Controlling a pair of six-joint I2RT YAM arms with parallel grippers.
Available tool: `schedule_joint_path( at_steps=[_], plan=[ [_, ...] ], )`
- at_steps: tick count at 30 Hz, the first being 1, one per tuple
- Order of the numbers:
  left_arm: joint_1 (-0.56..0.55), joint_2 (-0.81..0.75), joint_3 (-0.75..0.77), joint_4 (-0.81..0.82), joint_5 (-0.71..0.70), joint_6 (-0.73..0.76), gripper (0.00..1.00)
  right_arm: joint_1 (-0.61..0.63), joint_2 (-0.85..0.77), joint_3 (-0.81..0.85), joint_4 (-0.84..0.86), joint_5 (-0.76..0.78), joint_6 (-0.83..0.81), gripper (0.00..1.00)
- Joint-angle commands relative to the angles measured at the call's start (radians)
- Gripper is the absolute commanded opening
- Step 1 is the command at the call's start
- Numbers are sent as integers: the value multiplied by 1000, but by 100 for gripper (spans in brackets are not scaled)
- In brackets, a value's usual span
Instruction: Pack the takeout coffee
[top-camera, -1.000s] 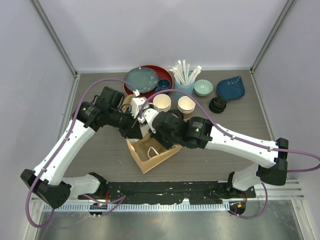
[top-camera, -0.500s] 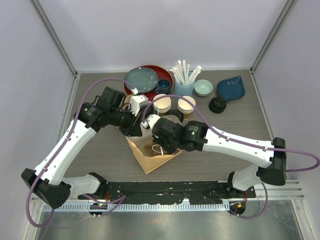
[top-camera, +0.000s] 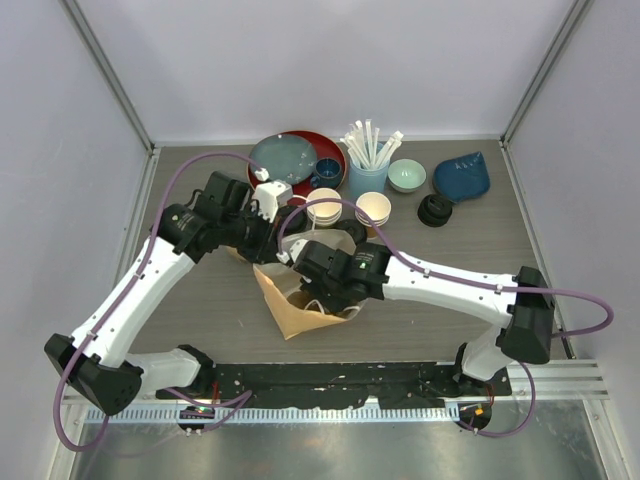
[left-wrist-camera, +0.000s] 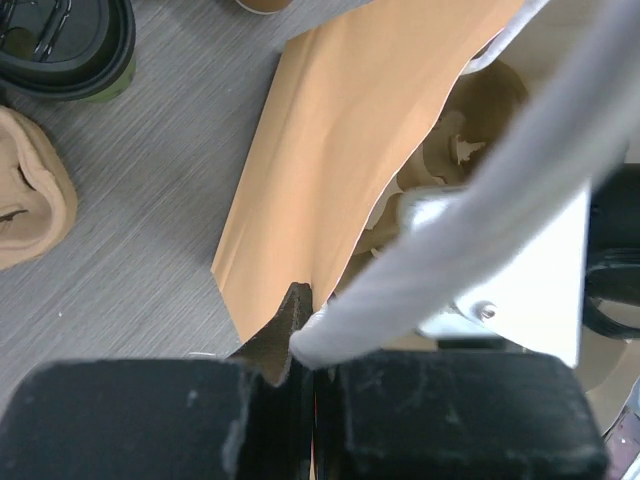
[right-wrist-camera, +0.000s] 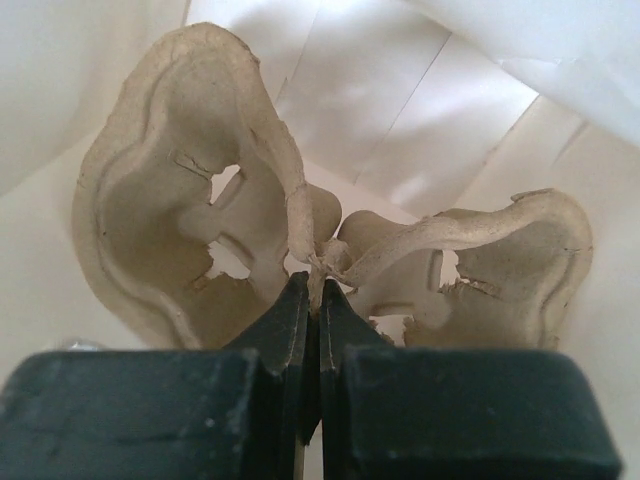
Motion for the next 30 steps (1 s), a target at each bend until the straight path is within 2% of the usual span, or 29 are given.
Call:
schedule_joint_path(
  at_steps=[1,5,11,18,25,30],
  plan=[
    [12,-20,28,90,-65,-4,0,-25,15,-3,-91,-78,30,1],
    [12,-20,19,94,-29,2,0,-47,8,-15,-96,-91,41,1],
    [12,-22,14,91,36,17,0,-74,89,23,-109,-102,42,1],
    [12,-31,13,88,14,40,0,-74,169,33,-138,-99,30,1],
    [12,-34,37,80,-79,107,0,-74,205,25,-149,-122,19,1],
    [12,-31,50,82,-13,105,0,-74,253,43,-126,-128,1,1]
  ],
)
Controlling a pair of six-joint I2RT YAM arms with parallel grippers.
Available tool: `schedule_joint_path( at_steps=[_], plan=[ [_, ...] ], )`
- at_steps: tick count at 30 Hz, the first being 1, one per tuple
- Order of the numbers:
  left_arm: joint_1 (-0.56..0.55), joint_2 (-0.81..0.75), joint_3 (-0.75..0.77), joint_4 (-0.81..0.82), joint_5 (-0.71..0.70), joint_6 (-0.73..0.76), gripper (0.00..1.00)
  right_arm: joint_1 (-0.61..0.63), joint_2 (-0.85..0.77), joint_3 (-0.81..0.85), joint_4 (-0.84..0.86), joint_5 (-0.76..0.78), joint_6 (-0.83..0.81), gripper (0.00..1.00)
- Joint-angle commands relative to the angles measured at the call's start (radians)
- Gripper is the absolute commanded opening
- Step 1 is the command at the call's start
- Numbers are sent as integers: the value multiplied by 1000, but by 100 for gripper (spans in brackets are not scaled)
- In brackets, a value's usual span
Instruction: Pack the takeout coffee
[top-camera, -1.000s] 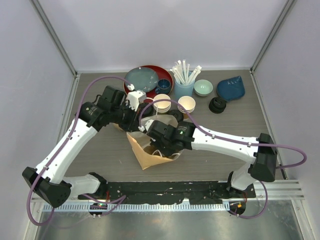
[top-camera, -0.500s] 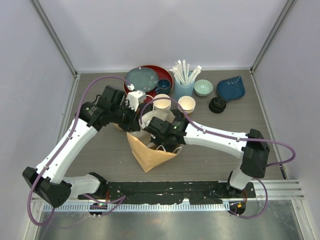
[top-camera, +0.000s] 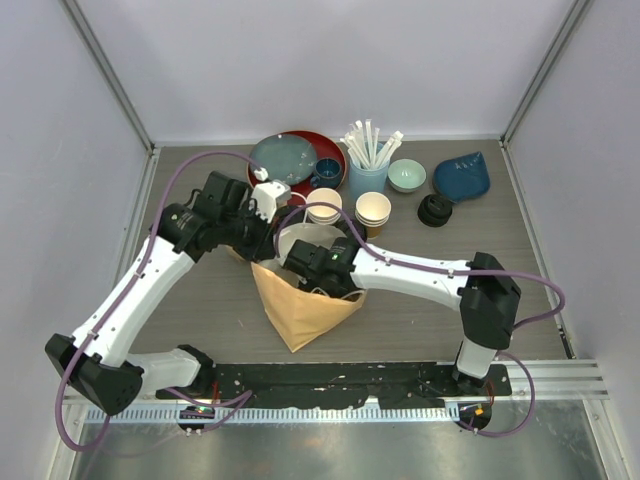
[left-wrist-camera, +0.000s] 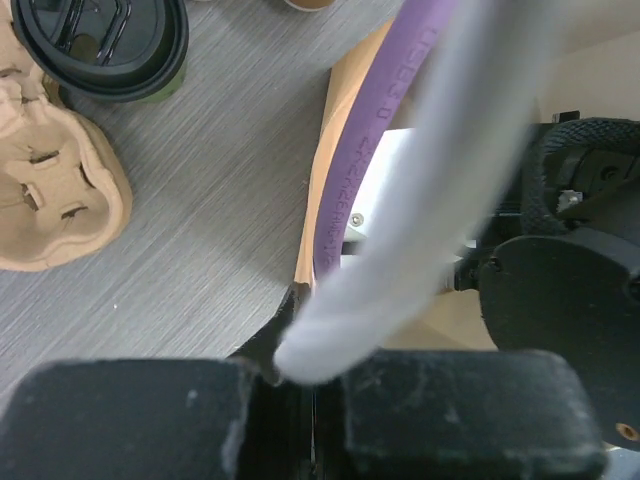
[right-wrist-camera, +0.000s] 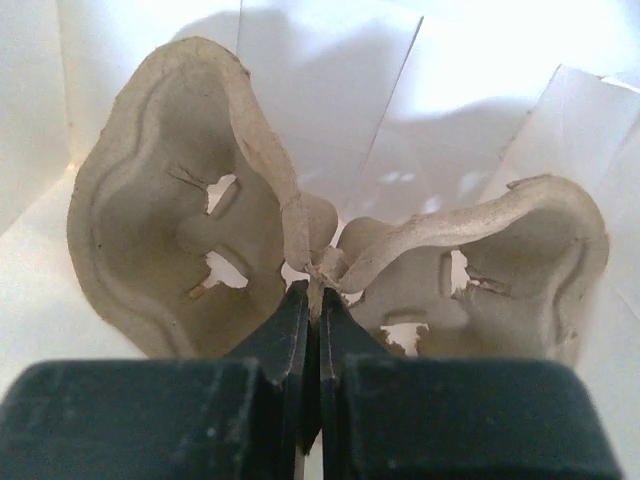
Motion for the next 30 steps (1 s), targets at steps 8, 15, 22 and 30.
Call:
schedule_joint_path(
  at_steps=[8,15,22,30],
  plan=[
    [2,-34,36,83,87,21,0,-3,120,-14,-24,-45,-23,1],
    [2,-36,39,71,130,44,0,-11,134,-24,5,-24,-14,17],
    [0,-36,25,50,144,79,0,-10,115,41,4,14,6,71],
    [0,-36,12,1,84,154,0,6,-35,46,125,22,-4,79]
  ],
)
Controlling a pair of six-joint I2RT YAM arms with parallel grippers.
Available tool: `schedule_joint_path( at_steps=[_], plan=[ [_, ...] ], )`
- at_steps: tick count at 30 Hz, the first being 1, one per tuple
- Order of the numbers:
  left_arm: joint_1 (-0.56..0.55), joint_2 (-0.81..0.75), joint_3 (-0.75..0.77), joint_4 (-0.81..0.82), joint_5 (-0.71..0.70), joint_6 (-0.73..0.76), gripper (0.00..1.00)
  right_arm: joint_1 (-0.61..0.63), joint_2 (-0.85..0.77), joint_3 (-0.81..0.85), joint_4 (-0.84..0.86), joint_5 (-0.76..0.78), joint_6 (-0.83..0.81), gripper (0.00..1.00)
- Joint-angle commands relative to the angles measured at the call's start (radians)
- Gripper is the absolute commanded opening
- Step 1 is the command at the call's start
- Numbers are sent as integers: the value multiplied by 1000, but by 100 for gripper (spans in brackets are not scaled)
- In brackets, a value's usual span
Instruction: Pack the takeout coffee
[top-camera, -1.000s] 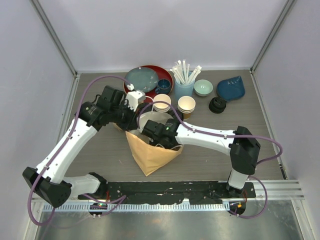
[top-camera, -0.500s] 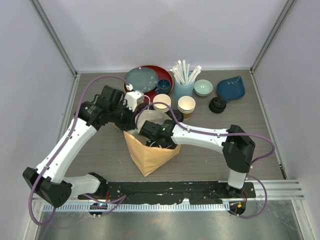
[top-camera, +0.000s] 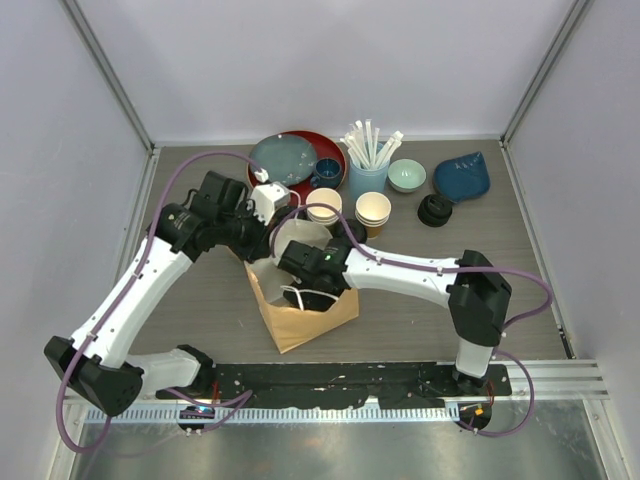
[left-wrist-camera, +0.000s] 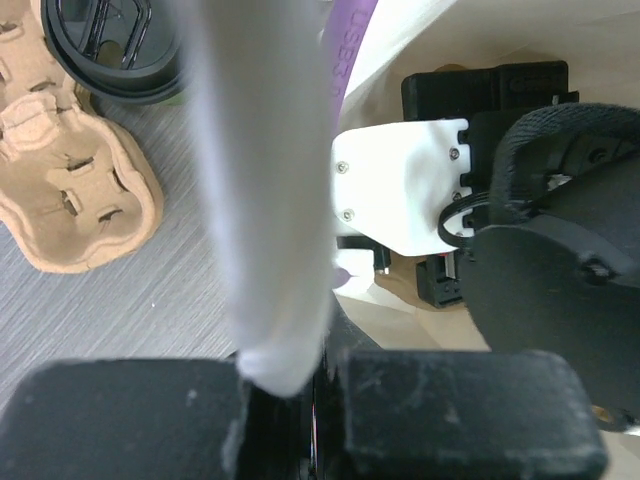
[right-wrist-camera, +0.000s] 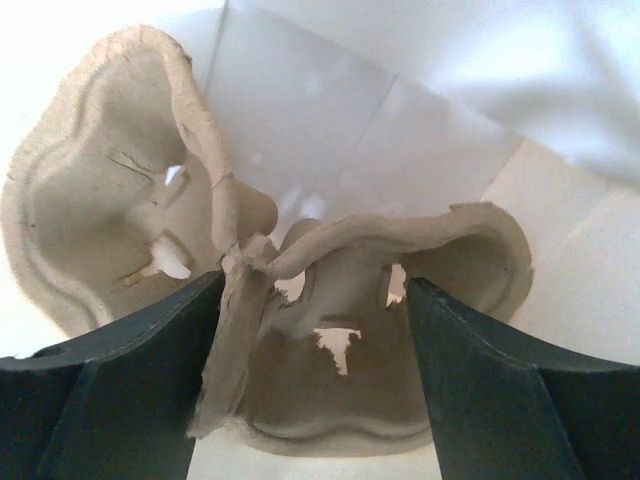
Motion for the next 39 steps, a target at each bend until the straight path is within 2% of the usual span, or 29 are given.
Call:
schedule_joint_path(
  at_steps=[1,8,13,28,39],
  plan=[
    [-15,-31,11,17,85,55,0,8,-144,9,104,15,-6,80],
    [-15,-12,14,-22,96,95,0,8,-285,-60,256,-11,-37,82],
    [-15,-1,33,-42,148,110,0,8,-327,-86,307,21,-48,82],
    [-15,-1,7,-60,177,124,0,8,-486,-34,453,43,-78,83],
    [-15,-15,0,-68,203,122,0,-10,-491,35,485,133,-91,85]
  ],
)
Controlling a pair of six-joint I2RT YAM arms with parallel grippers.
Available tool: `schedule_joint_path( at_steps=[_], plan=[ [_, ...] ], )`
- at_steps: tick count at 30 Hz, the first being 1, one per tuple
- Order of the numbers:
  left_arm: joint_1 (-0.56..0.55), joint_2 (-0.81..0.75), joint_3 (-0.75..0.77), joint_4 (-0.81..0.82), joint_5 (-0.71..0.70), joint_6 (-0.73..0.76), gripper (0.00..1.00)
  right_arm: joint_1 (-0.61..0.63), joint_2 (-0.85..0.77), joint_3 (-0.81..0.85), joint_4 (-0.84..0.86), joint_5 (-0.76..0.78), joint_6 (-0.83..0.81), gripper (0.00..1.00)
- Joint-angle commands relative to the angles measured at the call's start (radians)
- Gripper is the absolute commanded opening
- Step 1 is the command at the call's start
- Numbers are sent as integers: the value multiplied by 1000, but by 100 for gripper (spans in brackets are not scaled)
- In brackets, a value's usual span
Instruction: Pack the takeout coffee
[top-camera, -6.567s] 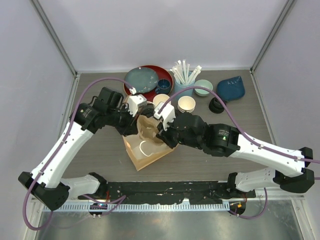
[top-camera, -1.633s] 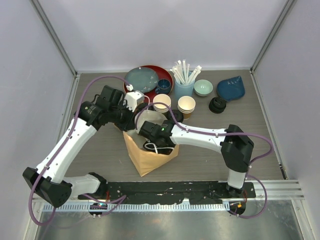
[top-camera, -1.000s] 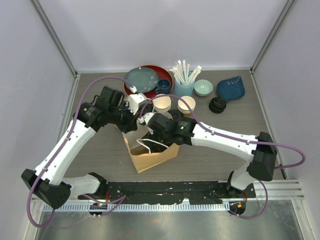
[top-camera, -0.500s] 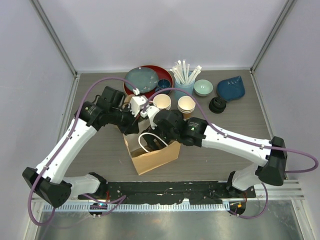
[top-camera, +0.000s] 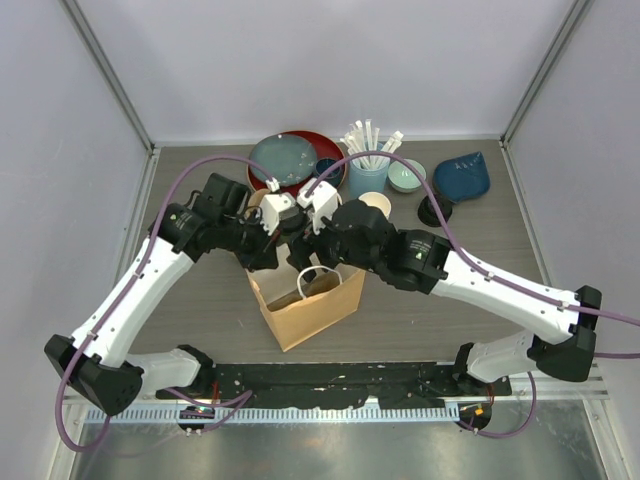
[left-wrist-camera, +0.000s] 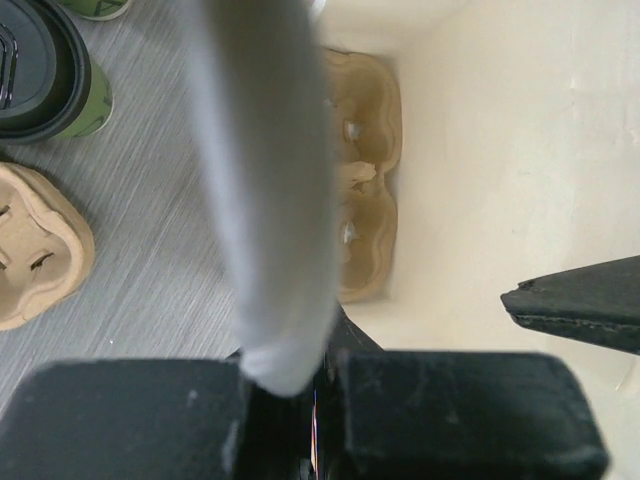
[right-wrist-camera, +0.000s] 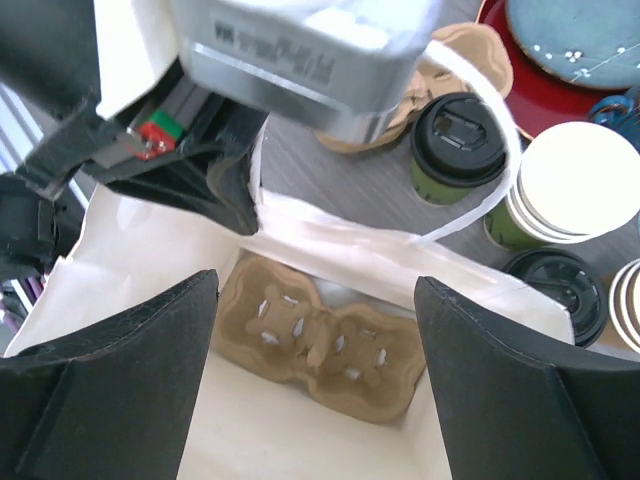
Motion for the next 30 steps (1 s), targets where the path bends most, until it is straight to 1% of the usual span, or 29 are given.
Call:
schedule_joint_path(
  at_steps=[1,2,4,6,10,15,18,20,23,24,27,29,30],
  plan=[
    [-1,-20,-9,-14,31,14,0,-8,-28,66,65,36,-20,85],
    [-1,-18,-12,-16,36,17,0,-10,-28,81,60,18,-26,85],
    [-3,-21,-20,-16,45,18,0,-10,-25,101,43,-71,-37,86],
    [-1,-18,-24,-17,51,21,0,-8,-28,139,25,-105,-40,86],
    [-3,-26,-23,-28,61,29,0,-18,-74,172,-3,-62,-31,89],
    [-3,-23,-9,-62,67,37,0,-44,-124,198,-44,2,-20,89],
    [-1,-18,2,-86,61,40,0,-73,-144,209,-82,80,-6,89],
    [-1,-20,9,-106,56,47,0,-119,-160,215,-101,114,2,90],
    [-3,-32,18,-152,47,67,0,-180,-173,224,-135,117,12,90],
    [-3,-35,20,-163,39,70,0,-232,-176,225,-150,110,14,89],
    [0,-50,31,-209,21,83,0,-324,-172,212,-170,81,12,89],
    [0,-66,41,-252,-8,93,0,-358,-157,195,-187,47,-20,86],
    [0,-70,43,-270,-18,112,0,-383,-152,184,-198,-25,-43,85]
  ],
)
